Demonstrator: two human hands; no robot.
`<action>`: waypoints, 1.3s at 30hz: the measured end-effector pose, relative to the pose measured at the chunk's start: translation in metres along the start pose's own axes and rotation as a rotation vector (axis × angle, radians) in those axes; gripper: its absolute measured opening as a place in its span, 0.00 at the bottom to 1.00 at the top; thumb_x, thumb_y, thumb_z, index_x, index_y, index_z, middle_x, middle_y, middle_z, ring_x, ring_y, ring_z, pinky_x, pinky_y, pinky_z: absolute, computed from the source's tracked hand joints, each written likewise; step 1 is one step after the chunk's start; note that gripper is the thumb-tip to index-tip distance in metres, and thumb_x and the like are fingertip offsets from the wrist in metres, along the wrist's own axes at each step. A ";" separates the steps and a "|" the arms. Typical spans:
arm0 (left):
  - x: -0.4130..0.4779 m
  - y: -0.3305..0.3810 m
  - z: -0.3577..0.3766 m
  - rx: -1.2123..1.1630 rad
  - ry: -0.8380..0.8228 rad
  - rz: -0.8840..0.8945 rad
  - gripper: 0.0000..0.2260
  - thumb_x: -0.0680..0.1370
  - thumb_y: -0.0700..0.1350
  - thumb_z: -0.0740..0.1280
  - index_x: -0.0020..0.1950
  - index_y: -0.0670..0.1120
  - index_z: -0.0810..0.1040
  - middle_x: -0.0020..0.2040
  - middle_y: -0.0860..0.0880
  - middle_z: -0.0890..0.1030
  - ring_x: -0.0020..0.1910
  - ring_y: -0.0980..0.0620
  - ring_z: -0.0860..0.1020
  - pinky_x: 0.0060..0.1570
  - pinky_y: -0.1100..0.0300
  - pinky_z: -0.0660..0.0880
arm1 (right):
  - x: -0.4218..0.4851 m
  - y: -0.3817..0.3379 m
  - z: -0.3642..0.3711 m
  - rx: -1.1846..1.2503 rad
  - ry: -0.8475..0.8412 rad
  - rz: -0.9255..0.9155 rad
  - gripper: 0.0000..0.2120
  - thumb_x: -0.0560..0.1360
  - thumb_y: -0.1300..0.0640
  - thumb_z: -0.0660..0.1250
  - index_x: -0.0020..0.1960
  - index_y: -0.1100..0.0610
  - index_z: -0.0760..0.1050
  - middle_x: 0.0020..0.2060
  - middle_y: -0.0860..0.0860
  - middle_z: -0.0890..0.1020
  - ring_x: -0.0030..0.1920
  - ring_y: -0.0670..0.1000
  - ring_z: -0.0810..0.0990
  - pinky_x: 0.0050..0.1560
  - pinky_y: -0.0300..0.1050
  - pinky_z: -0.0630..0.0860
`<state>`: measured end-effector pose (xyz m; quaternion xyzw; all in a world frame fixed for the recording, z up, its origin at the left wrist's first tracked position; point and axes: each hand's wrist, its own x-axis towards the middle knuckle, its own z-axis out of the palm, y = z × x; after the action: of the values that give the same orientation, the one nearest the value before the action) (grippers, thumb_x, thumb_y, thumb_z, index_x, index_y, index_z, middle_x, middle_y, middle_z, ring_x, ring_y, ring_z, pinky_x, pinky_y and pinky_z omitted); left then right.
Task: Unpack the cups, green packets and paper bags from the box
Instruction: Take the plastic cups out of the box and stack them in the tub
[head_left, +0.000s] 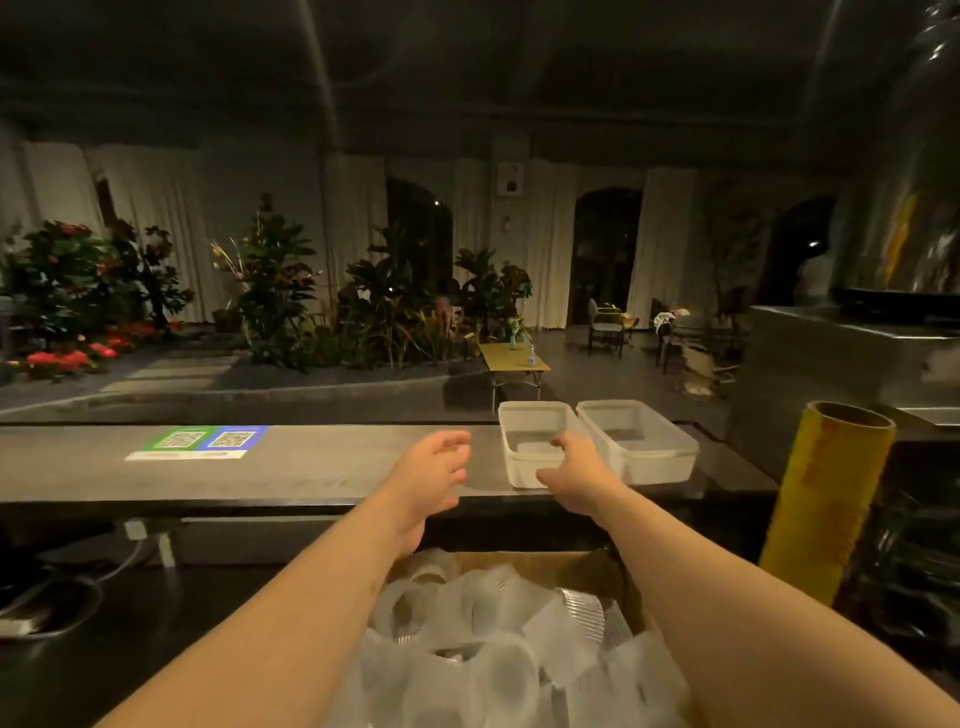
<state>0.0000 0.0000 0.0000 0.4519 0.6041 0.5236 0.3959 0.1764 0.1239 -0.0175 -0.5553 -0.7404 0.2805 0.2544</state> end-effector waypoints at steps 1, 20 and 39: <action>0.010 -0.003 -0.002 -0.019 0.003 -0.015 0.15 0.87 0.45 0.58 0.73 0.55 0.72 0.71 0.51 0.74 0.70 0.47 0.73 0.69 0.45 0.72 | 0.012 -0.001 0.006 -0.078 -0.020 -0.019 0.30 0.80 0.57 0.69 0.79 0.52 0.62 0.74 0.53 0.70 0.71 0.56 0.73 0.69 0.52 0.74; 0.031 -0.010 -0.037 -0.083 0.213 -0.044 0.20 0.85 0.45 0.63 0.77 0.52 0.67 0.71 0.48 0.74 0.69 0.46 0.73 0.65 0.46 0.74 | 0.023 -0.014 0.018 -0.294 0.101 -0.187 0.08 0.76 0.52 0.75 0.52 0.55 0.81 0.45 0.50 0.81 0.47 0.51 0.80 0.53 0.49 0.80; -0.279 -0.056 -0.074 0.135 0.335 -0.195 0.08 0.81 0.38 0.68 0.55 0.49 0.84 0.47 0.49 0.87 0.45 0.51 0.86 0.40 0.54 0.82 | -0.322 0.007 0.006 -0.076 0.027 -0.370 0.14 0.80 0.45 0.65 0.63 0.47 0.76 0.57 0.42 0.77 0.52 0.44 0.78 0.55 0.43 0.80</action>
<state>-0.0005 -0.2906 -0.0441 0.3234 0.7361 0.5088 0.3077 0.2589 -0.1861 -0.0479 -0.4226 -0.8366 0.1932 0.2902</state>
